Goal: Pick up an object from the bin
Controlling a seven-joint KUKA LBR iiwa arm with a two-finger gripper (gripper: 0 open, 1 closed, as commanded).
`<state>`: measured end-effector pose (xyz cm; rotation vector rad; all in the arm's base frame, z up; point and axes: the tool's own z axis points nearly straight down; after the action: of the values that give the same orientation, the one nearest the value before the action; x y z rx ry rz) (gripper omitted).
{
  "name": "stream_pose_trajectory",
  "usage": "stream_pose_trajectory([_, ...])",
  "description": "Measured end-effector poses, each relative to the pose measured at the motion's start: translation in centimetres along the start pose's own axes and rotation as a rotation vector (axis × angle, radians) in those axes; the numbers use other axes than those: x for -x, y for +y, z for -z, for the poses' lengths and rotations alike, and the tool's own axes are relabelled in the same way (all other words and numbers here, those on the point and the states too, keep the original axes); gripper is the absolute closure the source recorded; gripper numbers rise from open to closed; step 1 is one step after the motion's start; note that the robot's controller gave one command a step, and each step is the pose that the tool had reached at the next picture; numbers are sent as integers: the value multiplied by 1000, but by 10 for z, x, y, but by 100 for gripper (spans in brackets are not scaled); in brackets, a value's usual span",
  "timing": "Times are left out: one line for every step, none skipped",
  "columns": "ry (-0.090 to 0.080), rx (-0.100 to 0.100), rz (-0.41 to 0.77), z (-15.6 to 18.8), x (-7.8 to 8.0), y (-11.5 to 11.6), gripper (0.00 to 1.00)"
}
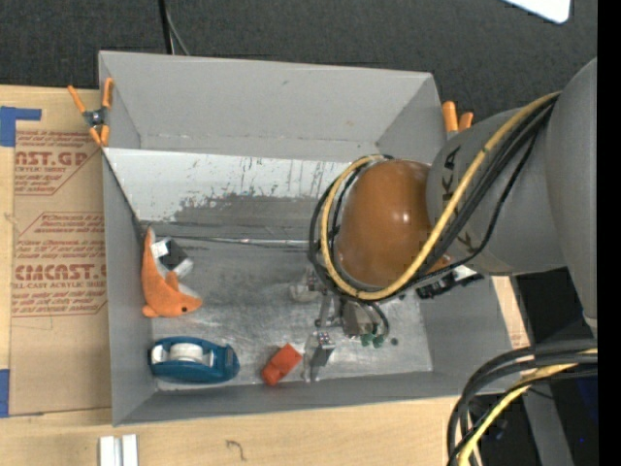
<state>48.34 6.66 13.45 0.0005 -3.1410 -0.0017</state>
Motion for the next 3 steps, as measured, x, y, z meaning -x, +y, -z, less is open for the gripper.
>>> stream_pose_trajectory([0,0,0,0,0,0,0])
stream_pose_trajectory([7,-1,260,-61,2,30,100])
stream_pose_trajectory([6,-1,260,-61,2,30,100])
